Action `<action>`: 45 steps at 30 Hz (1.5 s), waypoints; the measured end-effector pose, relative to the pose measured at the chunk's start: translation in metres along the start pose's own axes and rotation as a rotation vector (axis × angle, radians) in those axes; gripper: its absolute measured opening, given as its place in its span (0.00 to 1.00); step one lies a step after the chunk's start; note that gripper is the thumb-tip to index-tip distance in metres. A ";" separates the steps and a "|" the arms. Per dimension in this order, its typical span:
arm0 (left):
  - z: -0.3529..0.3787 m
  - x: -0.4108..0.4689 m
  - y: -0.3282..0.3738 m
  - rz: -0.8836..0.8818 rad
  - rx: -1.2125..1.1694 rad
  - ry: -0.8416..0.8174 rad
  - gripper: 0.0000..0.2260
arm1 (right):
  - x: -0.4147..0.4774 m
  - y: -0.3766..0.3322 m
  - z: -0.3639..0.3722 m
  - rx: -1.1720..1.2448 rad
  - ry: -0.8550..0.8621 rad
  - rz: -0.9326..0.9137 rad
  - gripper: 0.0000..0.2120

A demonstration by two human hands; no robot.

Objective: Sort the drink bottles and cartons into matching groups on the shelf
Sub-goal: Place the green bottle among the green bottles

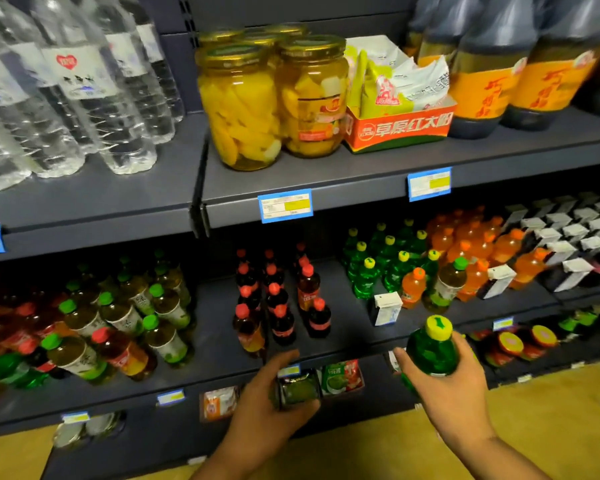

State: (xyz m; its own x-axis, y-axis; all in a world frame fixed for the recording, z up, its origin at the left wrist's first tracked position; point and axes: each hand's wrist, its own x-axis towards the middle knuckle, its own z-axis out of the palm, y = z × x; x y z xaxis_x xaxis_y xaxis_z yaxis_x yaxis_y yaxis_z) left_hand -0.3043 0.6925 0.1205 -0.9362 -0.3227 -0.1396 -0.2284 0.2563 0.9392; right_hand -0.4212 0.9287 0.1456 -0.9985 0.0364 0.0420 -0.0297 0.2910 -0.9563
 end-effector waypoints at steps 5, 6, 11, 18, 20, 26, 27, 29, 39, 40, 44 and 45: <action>0.096 0.032 0.022 -0.009 0.019 0.080 0.28 | 0.063 0.036 -0.061 -0.001 -0.080 -0.004 0.25; 0.114 0.037 0.026 -0.027 0.004 0.112 0.28 | 0.074 0.042 -0.071 -0.002 -0.104 0.001 0.25; 0.191 0.058 0.056 -0.090 -0.030 0.201 0.27 | 0.126 0.055 -0.126 0.016 -0.153 -0.007 0.26; 0.225 0.065 0.081 -0.131 -0.059 0.225 0.27 | 0.159 0.063 -0.146 0.098 -0.192 0.066 0.24; 0.225 0.064 0.083 -0.128 -0.057 0.211 0.27 | 0.162 0.063 -0.145 0.112 -0.192 0.063 0.23; 0.220 0.058 0.076 -0.124 -0.017 0.194 0.28 | 0.165 0.065 -0.139 0.063 -0.144 0.056 0.26; 0.217 0.061 0.074 -0.125 -0.023 0.204 0.28 | 0.166 0.063 -0.136 0.060 -0.150 0.054 0.26; 0.213 0.066 0.068 -0.135 -0.018 0.205 0.28 | 0.167 0.064 -0.132 0.065 -0.156 0.065 0.26; 0.231 0.106 0.042 -0.154 0.038 0.265 0.31 | 0.188 0.088 -0.113 0.058 -0.172 0.110 0.29; 0.235 0.113 0.039 -0.168 0.036 0.283 0.32 | 0.192 0.091 -0.112 0.059 -0.170 0.119 0.29; 0.254 0.141 0.030 -0.197 0.030 0.352 0.34 | 0.206 0.100 -0.101 0.069 -0.192 0.104 0.28; 0.261 0.148 0.025 -0.215 0.046 0.359 0.35 | 0.208 0.105 -0.097 0.061 -0.205 0.106 0.28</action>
State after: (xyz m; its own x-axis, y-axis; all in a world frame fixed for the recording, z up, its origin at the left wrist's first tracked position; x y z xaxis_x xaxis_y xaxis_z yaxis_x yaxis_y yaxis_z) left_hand -0.5184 0.8889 0.0410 -0.7154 -0.6680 -0.2048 -0.4273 0.1864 0.8847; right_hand -0.6276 1.0597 0.0824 -0.9846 -0.1329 -0.1134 0.0794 0.2374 -0.9682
